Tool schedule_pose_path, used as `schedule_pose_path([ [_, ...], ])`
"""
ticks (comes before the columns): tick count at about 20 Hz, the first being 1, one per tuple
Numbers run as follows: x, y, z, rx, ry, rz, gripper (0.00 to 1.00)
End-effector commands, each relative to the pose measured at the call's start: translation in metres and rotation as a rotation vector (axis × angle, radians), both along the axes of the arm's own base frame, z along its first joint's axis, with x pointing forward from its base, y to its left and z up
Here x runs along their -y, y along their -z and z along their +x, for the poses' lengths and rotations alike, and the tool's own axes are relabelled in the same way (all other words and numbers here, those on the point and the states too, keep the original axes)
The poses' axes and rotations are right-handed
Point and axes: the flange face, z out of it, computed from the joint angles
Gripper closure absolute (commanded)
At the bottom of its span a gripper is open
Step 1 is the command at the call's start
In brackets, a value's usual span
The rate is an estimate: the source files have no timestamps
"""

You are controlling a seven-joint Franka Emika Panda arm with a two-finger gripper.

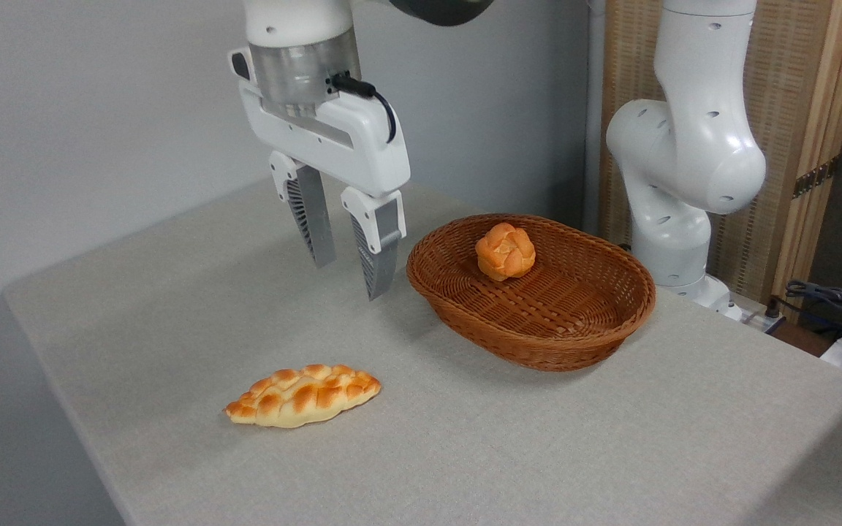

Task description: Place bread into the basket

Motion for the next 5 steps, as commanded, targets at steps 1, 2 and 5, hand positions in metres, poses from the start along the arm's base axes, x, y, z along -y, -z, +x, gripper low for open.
schedule_pose_path([
  [1,0.0002,-0.0060,0.0040,0.018,-0.021,0.010,0.00],
  [2,0.0011,-0.0062,0.0041,0.019,-0.025,0.000,0.00],
  [5,0.0030,-0.0003,0.0094,0.017,-0.026,0.015,0.00],
])
